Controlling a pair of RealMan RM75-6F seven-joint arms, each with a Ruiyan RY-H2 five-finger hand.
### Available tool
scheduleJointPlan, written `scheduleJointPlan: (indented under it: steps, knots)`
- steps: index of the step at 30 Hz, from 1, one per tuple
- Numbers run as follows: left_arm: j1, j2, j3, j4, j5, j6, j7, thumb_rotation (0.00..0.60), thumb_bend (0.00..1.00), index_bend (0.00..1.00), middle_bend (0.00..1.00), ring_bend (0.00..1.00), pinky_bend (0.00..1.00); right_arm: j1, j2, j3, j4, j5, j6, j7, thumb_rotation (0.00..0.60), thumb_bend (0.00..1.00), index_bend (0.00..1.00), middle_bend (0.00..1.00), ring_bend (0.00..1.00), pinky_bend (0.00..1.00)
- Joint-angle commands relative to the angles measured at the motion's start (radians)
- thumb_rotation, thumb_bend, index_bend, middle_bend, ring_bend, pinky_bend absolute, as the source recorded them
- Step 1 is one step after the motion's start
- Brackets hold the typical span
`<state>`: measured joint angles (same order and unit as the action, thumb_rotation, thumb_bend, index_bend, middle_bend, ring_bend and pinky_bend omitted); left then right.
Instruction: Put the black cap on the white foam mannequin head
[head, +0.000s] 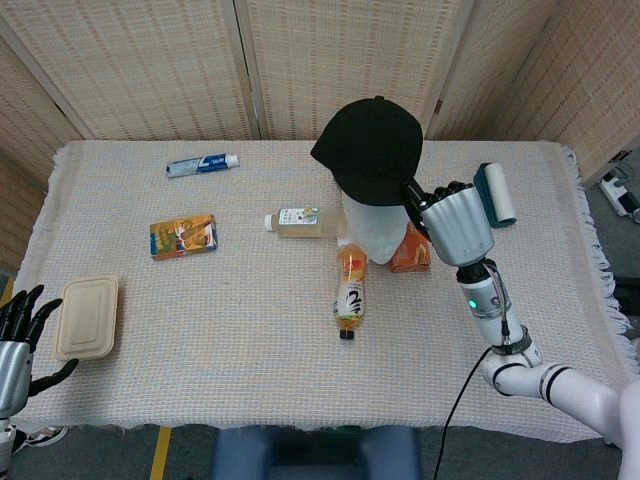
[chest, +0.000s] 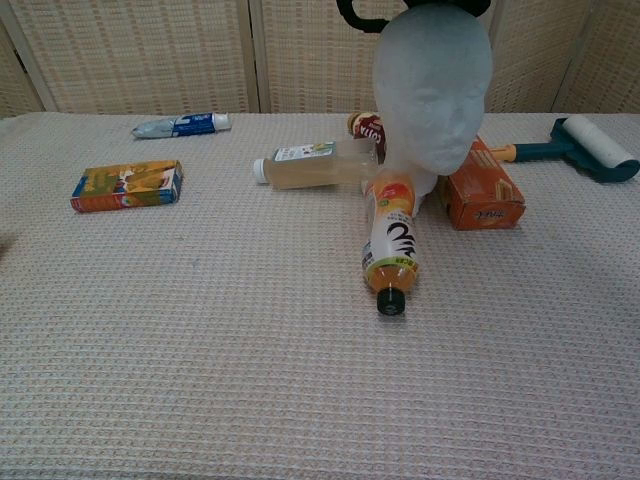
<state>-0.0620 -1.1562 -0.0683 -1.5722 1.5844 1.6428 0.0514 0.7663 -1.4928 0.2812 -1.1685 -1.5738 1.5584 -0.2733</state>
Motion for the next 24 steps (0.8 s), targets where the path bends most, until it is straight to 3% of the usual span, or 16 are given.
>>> scheduleJointPlan:
  steps: [1,13,22,24]
  knots:
    - [0.002,0.002,0.001,-0.001,0.003,0.003,-0.004,0.6,0.04,0.2,0.09,0.04,0.16,-0.009,-0.008,-0.022,0.001,-0.019,-0.002,-0.015,0.6,0.53,0.82,1.0,1.0,1.0]
    - [0.003,0.008,0.002,-0.002,0.012,0.007,-0.021,0.6,0.04,0.2,0.09,0.04,0.16,-0.102,-0.034,-0.122,0.044,-0.072,0.034,0.003,0.6,0.53,0.82,1.0,1.0,1.0]
    - [-0.001,0.007,0.001,-0.003,0.01,-0.001,-0.025,0.6,0.04,0.2,0.09,0.04,0.16,-0.133,-0.061,-0.147,0.084,-0.091,0.038,0.027,0.6,0.53,0.81,1.0,1.0,1.0]
    - [0.0,0.007,0.0,-0.002,0.009,0.001,-0.025,0.6,0.04,0.2,0.09,0.04,0.16,-0.141,-0.064,-0.146,0.09,-0.093,0.046,0.027,0.6,0.53,0.74,1.0,1.0,1.0]
